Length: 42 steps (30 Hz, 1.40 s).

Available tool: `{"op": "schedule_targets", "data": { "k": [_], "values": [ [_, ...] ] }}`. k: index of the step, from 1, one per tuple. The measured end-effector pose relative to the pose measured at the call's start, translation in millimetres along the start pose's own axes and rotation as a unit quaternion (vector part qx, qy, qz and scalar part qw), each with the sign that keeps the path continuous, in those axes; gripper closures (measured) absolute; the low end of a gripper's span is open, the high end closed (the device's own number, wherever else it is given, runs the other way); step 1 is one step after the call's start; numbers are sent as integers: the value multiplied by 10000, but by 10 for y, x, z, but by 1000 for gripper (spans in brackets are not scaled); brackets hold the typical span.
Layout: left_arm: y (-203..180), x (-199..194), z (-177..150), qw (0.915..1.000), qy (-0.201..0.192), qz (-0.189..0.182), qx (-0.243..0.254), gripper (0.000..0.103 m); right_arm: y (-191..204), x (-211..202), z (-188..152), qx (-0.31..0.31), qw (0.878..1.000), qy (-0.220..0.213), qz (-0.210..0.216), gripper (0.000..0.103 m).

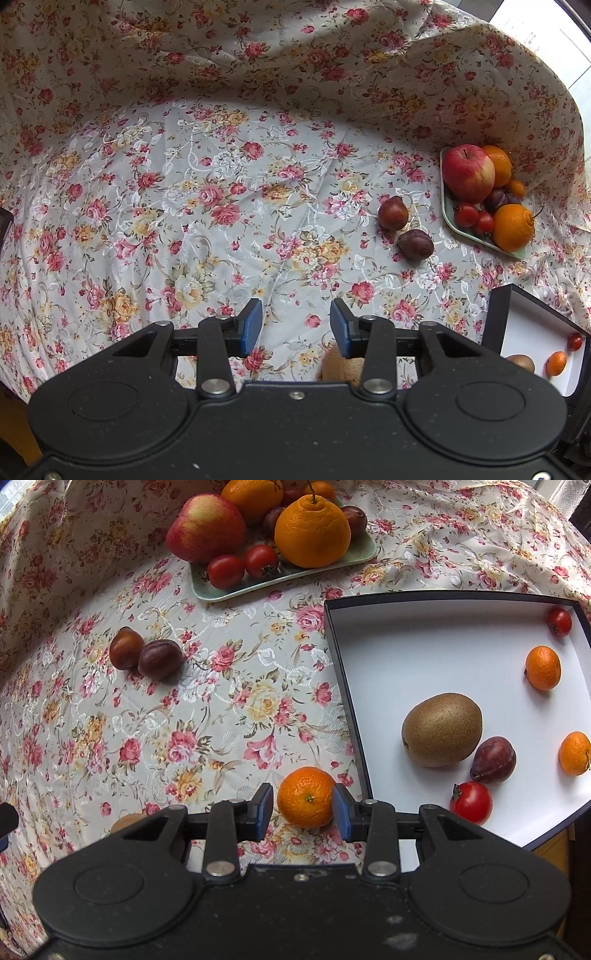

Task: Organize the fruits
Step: 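Close the left tool on the brown kiwi while the right tool grasps the tangerine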

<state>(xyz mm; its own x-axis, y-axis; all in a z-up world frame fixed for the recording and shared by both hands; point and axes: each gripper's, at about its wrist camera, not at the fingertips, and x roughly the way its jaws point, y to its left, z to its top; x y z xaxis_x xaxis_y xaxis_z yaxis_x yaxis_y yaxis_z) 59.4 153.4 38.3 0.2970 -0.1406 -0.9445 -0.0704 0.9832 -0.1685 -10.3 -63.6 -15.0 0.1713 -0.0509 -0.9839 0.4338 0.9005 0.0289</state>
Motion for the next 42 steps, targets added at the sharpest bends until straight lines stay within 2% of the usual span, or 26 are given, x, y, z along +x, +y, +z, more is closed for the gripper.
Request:
{"op": "schedule_targets", "data": {
  "k": [12, 15, 19, 26, 32, 36, 42],
  "values": [
    [12, 53, 4, 9999, 107, -15, 17, 54, 37, 138, 25, 126, 9996, 61, -264, 61],
    [8, 72, 5, 9999, 134, -5, 32, 53, 6, 229, 39, 278, 9992, 271, -135, 60],
    [-9, 101, -7, 9998, 172, 2, 83, 53, 15, 242, 43, 377, 9989, 263, -79, 60],
    [-30, 167, -45, 9995, 244, 31, 188, 53, 117, 238, 28, 394, 9965, 396, 618, 60],
    [-57, 295, -75, 9984, 463, 17, 335, 53, 251, 148, 34, 302, 9970, 283, 658, 60],
    [-92, 407, -116, 9965, 717, -70, 419, 53, 190, 70, 94, 508, 9952, 262, 793, 60],
    [-173, 495, -194, 9947, 861, -207, 521, 53, 62, -32, 149, 747, 9942, 219, 745, 60]
  ]
}}
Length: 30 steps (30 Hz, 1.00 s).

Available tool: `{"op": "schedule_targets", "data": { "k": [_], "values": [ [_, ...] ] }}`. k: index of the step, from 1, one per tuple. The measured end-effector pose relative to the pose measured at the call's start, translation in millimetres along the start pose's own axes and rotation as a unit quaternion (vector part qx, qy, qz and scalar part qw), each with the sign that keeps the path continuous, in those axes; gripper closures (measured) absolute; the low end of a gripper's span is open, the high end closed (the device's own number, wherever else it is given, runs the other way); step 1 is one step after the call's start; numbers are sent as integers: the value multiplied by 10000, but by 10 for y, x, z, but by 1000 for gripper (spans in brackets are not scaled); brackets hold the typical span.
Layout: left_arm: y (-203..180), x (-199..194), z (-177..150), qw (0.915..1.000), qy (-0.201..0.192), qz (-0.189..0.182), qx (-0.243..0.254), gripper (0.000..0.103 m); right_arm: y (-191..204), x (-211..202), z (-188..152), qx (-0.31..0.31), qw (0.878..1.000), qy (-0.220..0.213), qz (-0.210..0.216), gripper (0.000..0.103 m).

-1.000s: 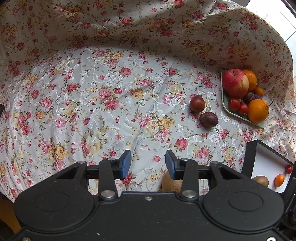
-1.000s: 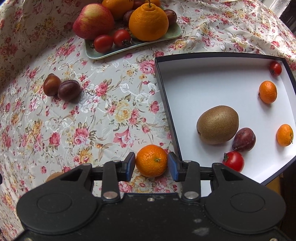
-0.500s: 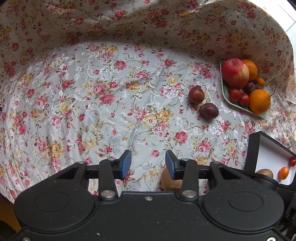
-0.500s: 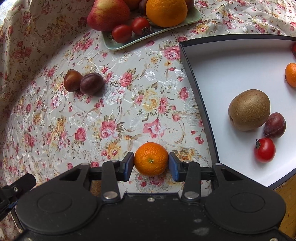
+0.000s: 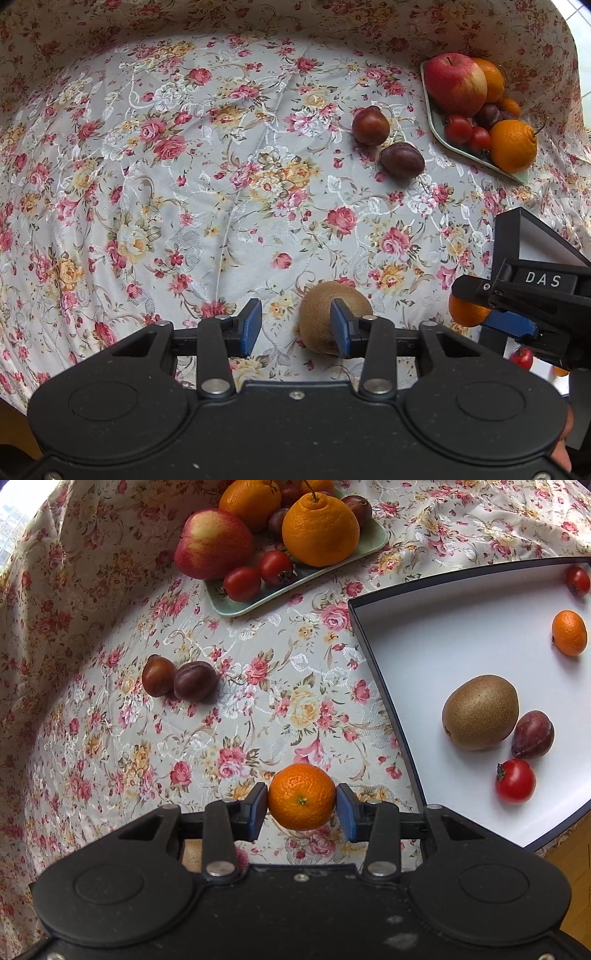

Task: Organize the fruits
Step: 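Close the left tool on the brown kiwi while the right tool grasps the tangerine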

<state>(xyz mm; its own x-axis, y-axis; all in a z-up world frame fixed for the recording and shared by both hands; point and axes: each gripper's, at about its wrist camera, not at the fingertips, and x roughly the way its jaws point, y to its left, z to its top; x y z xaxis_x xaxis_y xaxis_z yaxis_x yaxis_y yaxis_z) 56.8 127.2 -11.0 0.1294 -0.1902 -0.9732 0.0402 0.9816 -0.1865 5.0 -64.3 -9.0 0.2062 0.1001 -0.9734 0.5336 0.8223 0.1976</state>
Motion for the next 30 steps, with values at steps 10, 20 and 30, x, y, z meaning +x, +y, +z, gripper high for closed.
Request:
{"op": "schedule_targets", "data": {
  "k": [10, 20, 30],
  "values": [
    [-179, 51, -29, 9996, -86, -153, 214, 44, -77, -128, 35, 205, 9996, -55, 200, 60],
    [-272, 199, -76, 9992, 43, 11, 402, 44, -84, -140, 43, 279, 9995, 72, 142, 60],
    [-406, 362, -129, 9972, 105, 303, 673, 43, -46, -113, 36, 253, 9994, 217, 130, 60]
  ]
}}
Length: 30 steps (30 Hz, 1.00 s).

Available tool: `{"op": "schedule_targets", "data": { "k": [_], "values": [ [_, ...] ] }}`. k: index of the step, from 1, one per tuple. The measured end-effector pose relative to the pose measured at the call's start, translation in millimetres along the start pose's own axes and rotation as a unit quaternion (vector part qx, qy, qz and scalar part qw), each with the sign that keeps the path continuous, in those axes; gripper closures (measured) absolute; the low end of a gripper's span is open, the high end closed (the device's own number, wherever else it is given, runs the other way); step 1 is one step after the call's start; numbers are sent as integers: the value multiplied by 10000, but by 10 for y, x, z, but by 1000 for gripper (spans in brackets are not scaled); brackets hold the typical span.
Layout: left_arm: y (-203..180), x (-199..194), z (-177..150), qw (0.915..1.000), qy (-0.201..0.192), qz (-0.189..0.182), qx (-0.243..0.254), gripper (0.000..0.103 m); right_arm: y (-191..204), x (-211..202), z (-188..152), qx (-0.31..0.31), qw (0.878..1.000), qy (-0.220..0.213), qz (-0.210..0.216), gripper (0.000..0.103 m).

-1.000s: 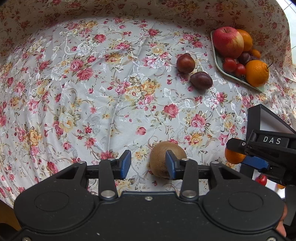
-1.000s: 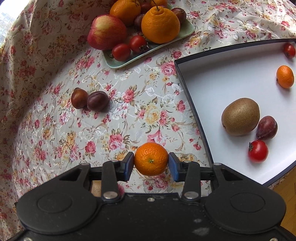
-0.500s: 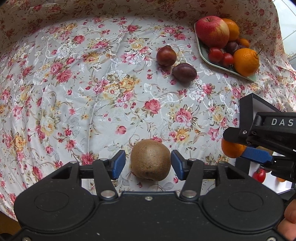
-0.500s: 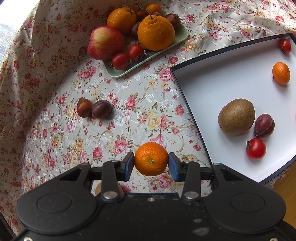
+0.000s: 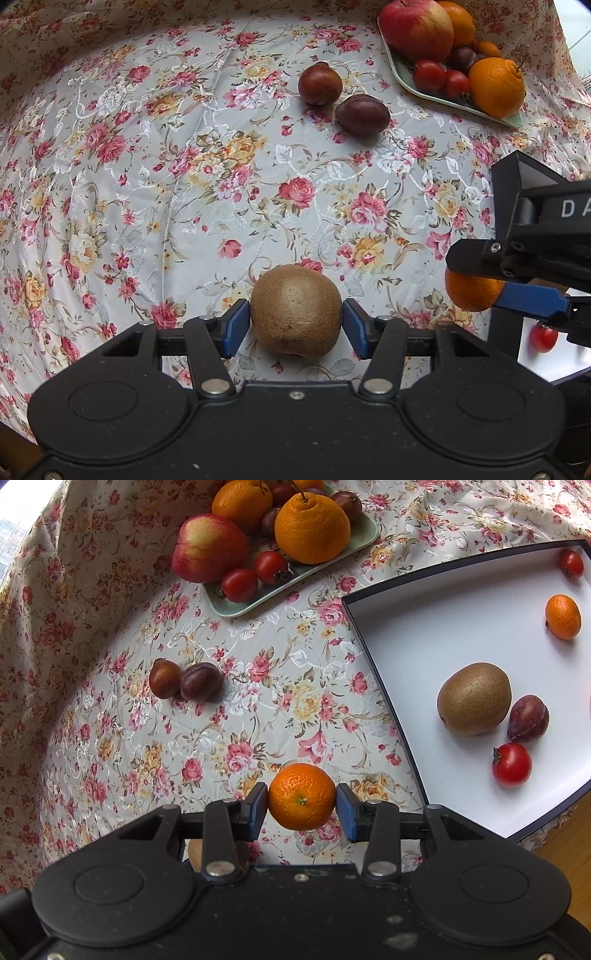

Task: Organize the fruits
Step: 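Close the left tool on the brown kiwi while the right tool grasps the tangerine, then carry the kiwi with the left tool over the box while the right carries the tangerine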

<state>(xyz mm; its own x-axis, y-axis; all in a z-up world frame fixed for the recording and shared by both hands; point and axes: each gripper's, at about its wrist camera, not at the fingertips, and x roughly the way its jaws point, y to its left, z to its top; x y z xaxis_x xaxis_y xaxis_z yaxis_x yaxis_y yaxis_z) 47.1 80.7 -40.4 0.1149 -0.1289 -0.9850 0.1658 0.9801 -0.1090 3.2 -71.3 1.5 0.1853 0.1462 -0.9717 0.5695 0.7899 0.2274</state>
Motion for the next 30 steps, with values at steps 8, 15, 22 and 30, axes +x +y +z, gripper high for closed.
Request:
{"op": "schedule_targets", "data": {
  "k": [8, 15, 22, 30],
  "values": [
    [-72, 128, 26, 9998, 59, 197, 58, 43, 46, 30, 21, 37, 9999, 118, 112, 60],
    [-70, 165, 69, 9998, 114, 147, -121, 45, 39, 33, 69, 92, 9997, 145, 182, 60],
    [84, -9, 169, 9988, -66, 242, -419, 45, 35, 43, 88, 116, 9997, 143, 151, 60],
    [167, -283, 306, 9959, -483, 470, -606, 45, 39, 24, 91, 23, 9999, 97, 91, 60]
  ]
}}
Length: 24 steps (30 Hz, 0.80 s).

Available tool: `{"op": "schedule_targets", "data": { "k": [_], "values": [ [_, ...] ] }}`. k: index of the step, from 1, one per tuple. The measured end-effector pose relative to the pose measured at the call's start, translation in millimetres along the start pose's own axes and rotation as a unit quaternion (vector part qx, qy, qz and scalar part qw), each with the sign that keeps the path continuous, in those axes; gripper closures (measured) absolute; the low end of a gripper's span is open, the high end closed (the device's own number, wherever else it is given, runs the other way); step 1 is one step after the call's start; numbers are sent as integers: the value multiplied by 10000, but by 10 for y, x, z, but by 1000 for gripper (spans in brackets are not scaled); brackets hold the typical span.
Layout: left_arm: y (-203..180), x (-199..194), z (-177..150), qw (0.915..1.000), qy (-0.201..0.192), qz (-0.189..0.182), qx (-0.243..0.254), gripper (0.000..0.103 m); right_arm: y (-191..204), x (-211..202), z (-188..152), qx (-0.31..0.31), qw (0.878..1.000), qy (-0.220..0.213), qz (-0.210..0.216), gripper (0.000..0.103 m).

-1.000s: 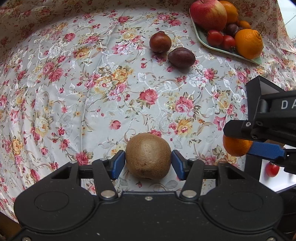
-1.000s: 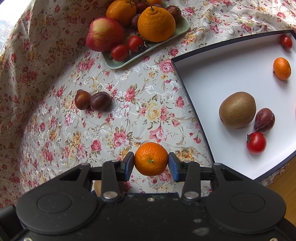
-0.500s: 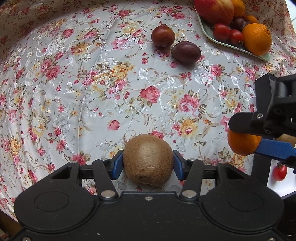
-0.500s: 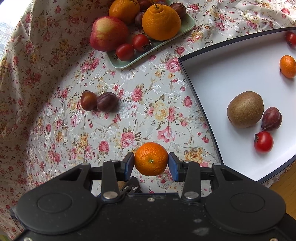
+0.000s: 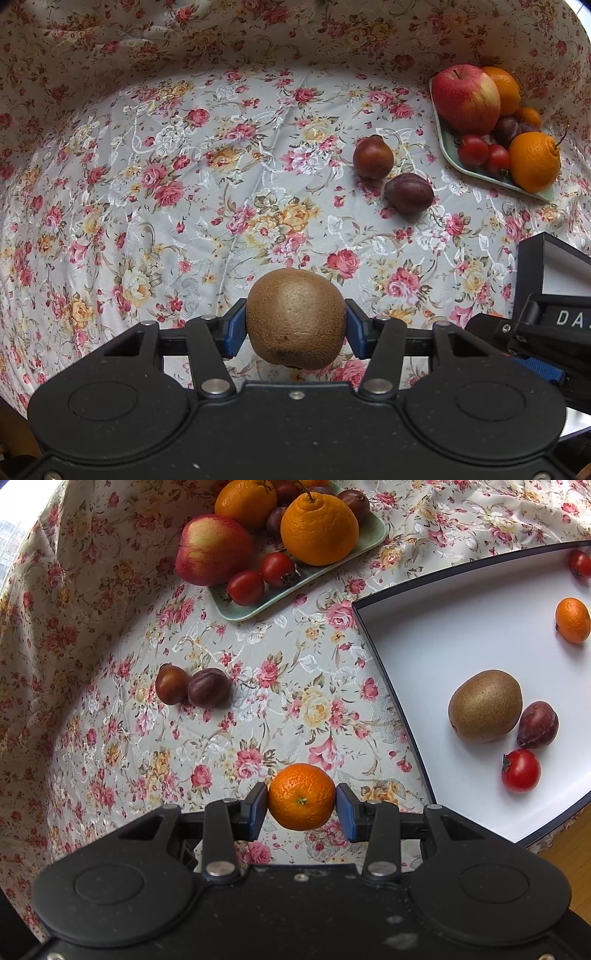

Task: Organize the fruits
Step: 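Carry the kiwi with the left tool over the box while the right carries the tangerine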

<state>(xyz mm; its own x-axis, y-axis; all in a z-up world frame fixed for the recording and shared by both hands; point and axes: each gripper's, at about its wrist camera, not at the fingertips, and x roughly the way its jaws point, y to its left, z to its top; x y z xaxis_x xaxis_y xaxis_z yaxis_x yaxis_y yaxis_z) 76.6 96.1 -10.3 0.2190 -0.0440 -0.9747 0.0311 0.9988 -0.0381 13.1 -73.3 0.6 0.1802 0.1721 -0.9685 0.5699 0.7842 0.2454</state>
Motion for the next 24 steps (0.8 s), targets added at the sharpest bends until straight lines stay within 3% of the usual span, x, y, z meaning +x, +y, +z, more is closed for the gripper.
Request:
{"op": "schedule_targets", "data": {
  "k": [14, 24],
  "values": [
    [-462, -142, -76, 9991, -38, -374, 208, 45, -499, -214, 167, 263, 9992, -254, -137, 60],
    [-1190, -241, -222, 9937, -259, -566, 932, 45, -1263, -496, 423, 871, 9943, -556, -281, 60]
  ]
}}
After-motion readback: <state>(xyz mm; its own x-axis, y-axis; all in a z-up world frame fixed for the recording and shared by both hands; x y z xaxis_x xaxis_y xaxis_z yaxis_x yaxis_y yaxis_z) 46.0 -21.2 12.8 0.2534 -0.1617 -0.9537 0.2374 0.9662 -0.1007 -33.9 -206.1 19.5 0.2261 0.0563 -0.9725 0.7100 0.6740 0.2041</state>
